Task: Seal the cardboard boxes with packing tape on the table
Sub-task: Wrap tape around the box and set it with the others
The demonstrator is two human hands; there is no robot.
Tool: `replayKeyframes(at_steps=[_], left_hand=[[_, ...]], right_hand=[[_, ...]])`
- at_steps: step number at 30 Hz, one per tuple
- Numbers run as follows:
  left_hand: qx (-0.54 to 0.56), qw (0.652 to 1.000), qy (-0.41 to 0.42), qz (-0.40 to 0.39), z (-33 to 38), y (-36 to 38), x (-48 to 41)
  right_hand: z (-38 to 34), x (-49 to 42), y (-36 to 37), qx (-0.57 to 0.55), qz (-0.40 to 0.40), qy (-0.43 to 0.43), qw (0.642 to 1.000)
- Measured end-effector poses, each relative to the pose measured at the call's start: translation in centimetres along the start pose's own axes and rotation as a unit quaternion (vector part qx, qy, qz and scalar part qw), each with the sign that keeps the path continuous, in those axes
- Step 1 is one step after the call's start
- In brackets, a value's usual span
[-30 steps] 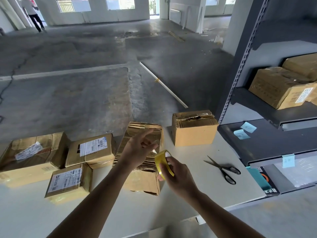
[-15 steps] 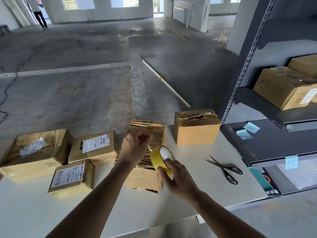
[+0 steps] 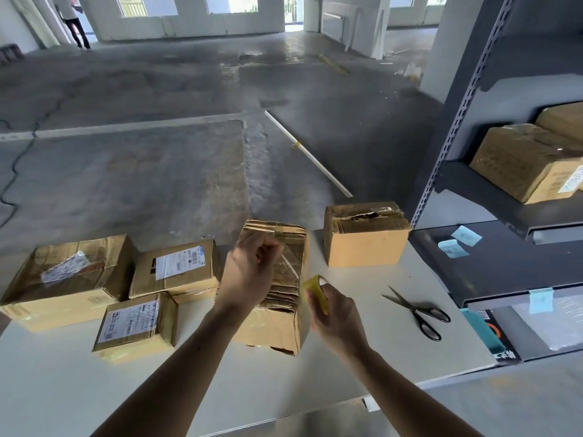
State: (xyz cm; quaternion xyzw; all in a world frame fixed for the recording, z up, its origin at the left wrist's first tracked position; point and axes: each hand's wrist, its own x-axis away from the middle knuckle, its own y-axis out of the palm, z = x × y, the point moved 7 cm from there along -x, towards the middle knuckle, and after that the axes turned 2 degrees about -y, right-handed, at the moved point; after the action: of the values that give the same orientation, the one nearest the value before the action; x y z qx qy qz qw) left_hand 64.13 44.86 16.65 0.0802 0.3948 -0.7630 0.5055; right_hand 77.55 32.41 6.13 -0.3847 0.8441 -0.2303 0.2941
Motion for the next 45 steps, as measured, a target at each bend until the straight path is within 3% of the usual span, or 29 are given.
replayKeyframes(at_steps=[3, 8, 11, 15, 18, 26, 32, 39, 45], left_hand=[[0.005, 0.999, -0.026, 0.025, -0.6, -1.0, -0.1], [-0.028, 0.998, -0.05, 0.04, -2.7, -2.2, -0.3], [0.018, 0.989, -0.131, 0.062, -4.5, -2.6, 0.5], [0.122, 0.95, -0.276, 0.076, -7.3, -1.9, 3.0], [0.13, 0.934, -0.319, 0.091, -8.2, -1.7, 4.2], [0.107, 0.942, -0.288, 0.133, -9.3, -0.2, 6.0], [0.061, 0.933, -0.309, 0.174, -9.0, 0.4, 6.3], [0.035, 0.93, -0.328, 0.161, -10.0, 0.8, 6.8], [0.054, 0.927, -0.352, 0.118, -9.8, 1.9, 6.6]], right_hand=[[-0.4, -1.0, -0.7, 0.04, 0.034, -0.044, 0.998], [-0.3, -2.9, 1.1, 0.089, -0.04, -0.095, 0.991], [-0.5, -3.9, 1.7, 0.135, -0.039, -0.148, 0.979], [-1.0, -5.6, 2.1, 0.181, -0.047, -0.167, 0.968], [-1.4, -6.4, 2.8, 0.186, -0.08, -0.192, 0.96], [-1.9, -9.4, 4.5, 0.191, -0.107, -0.221, 0.951], [-2.1, -11.8, 7.2, 0.186, -0.186, -0.238, 0.935], [-2.0, -13.0, 8.7, 0.157, -0.168, -0.322, 0.918], [-1.8, -15.7, 9.5, 0.166, -0.174, -0.323, 0.915]])
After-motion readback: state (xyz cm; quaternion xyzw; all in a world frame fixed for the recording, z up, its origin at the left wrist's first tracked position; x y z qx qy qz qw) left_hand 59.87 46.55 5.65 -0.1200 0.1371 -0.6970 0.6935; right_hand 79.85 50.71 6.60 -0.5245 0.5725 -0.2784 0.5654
